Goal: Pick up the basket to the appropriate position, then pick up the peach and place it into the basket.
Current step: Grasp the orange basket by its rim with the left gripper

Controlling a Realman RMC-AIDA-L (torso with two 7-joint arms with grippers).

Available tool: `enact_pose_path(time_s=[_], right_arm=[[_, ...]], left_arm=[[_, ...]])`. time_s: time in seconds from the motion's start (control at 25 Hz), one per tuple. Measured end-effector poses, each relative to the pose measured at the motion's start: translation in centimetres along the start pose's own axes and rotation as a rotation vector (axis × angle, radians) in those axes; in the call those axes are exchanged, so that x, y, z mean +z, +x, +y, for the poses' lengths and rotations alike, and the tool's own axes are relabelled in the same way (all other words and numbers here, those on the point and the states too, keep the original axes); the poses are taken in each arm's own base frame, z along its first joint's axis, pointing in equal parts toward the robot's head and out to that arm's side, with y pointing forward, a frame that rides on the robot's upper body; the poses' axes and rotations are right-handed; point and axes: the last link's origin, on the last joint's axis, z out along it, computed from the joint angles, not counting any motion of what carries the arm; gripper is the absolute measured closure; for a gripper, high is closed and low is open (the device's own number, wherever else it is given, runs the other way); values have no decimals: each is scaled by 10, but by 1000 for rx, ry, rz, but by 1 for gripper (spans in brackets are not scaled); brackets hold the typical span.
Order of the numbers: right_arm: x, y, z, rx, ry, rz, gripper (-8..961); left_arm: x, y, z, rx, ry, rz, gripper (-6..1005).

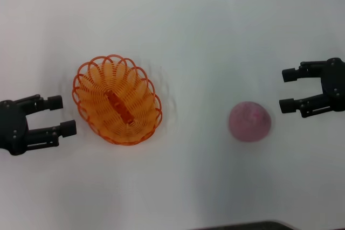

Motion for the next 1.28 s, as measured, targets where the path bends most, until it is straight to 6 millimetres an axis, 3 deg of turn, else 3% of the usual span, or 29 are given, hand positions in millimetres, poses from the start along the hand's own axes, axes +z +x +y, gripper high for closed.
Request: enact_pose_path(time_s=[0.44,0.64,0.84,0.88,0.92,1.12,1.28], right_arm=[[2,-6,-3,-16,25,-64,-1],[5,-10,-4,-14,24,-79,-1],[5,-13,-5,-14,30,-91,-1],[5,-13,-5,-15,32,-92,-1],[5,-14,-5,-15,35,-95,-1],[4,-16,-7,-15,47,-107,-1],[5,-18,-8,-19,51,-109,-1]], left_arm=[[12,55,-14,109,17,260,171],[24,71,-25,146,82,324,173],[31,104,-37,101,71,204,175],[33,121,-41,75,102,129,176],[33,121,-41,75,102,129,176],[44,166,-44,48,227,-106,178],[52,182,-43,33,303,-236,180]])
